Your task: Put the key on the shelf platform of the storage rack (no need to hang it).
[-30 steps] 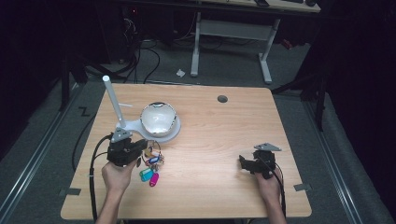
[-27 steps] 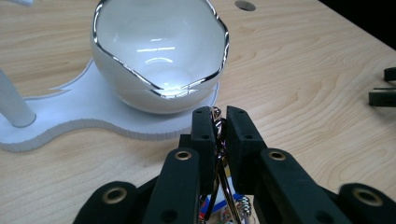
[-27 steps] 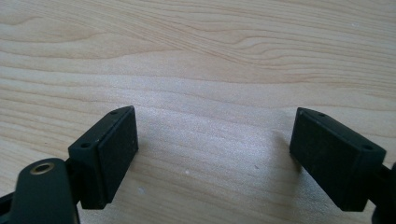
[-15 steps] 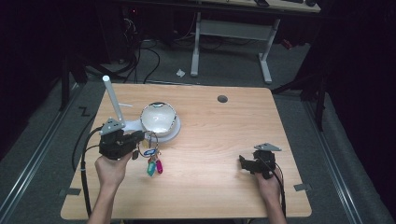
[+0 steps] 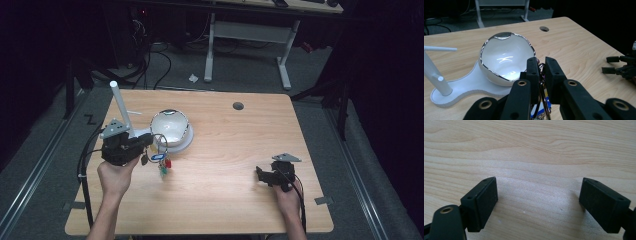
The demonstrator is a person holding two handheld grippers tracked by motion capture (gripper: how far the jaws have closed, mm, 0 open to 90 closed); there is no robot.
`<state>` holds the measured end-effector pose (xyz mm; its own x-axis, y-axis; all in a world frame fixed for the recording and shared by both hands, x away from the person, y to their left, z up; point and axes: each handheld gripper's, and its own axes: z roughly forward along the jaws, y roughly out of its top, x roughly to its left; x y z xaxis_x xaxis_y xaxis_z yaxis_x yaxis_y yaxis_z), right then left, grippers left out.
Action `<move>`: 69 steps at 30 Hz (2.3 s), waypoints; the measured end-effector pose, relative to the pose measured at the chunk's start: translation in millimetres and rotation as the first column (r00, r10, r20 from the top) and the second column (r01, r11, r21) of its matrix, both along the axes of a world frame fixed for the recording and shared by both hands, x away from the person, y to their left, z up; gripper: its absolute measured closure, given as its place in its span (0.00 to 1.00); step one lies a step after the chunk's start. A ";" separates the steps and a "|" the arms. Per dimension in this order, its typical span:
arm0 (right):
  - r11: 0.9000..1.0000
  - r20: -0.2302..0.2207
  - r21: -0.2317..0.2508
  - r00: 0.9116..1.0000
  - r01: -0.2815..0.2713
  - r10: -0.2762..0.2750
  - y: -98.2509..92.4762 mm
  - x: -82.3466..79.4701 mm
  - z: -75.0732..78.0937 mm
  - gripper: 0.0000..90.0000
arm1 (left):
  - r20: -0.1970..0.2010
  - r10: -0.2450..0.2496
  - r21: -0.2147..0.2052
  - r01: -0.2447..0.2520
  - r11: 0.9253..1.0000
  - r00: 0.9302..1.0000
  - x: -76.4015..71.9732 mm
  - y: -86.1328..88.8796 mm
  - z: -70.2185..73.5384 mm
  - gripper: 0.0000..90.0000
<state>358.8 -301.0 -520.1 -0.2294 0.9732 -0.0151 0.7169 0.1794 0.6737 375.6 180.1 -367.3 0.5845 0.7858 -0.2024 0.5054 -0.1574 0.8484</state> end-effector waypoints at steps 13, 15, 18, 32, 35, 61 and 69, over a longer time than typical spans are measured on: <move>1.000 0.000 0.000 1.000 0.000 0.000 0.0 -0.1 0.0 0.17 | 0.007 -0.017 -0.021 0.017 1.000 1.000 9.7 5.5 23.5 0.92; 1.000 0.000 0.001 1.000 0.000 0.000 0.0 -0.1 0.0 0.17 | 0.008 -0.019 -0.029 0.019 0.999 1.000 11.8 5.8 28.4 0.92; 1.000 0.000 0.000 1.000 0.000 0.000 0.0 -0.1 0.0 0.17 | 0.016 -0.026 -0.027 0.026 0.999 1.000 15.0 4.7 36.6 0.92; 1.000 0.000 0.000 1.000 0.000 0.000 0.0 0.0 0.0 0.17 | 0.035 -0.042 -0.046 0.044 0.998 0.998 42.0 -0.2 65.1 0.92; 1.000 0.000 0.000 1.000 0.000 0.000 0.0 -0.1 0.0 0.17 | 0.036 -0.040 -0.054 0.042 0.998 0.999 49.2 -1.8 68.0 0.92; 1.000 0.000 0.000 1.000 0.000 0.000 0.0 -0.1 0.0 0.17 | 0.069 -0.012 0.048 0.009 0.999 0.998 88.9 -27.0 57.5 0.92; 1.000 0.000 0.000 1.000 0.000 0.000 0.0 -0.1 0.0 0.17 | 0.061 -0.016 0.067 0.012 0.998 0.998 96.8 -33.3 48.1 0.92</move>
<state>358.7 -301.1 -520.1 -0.2296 0.9732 -0.0151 0.7170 0.1796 0.6735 472.4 146.9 -319.2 0.6054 0.7878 -0.1132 0.4496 -0.2212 0.8654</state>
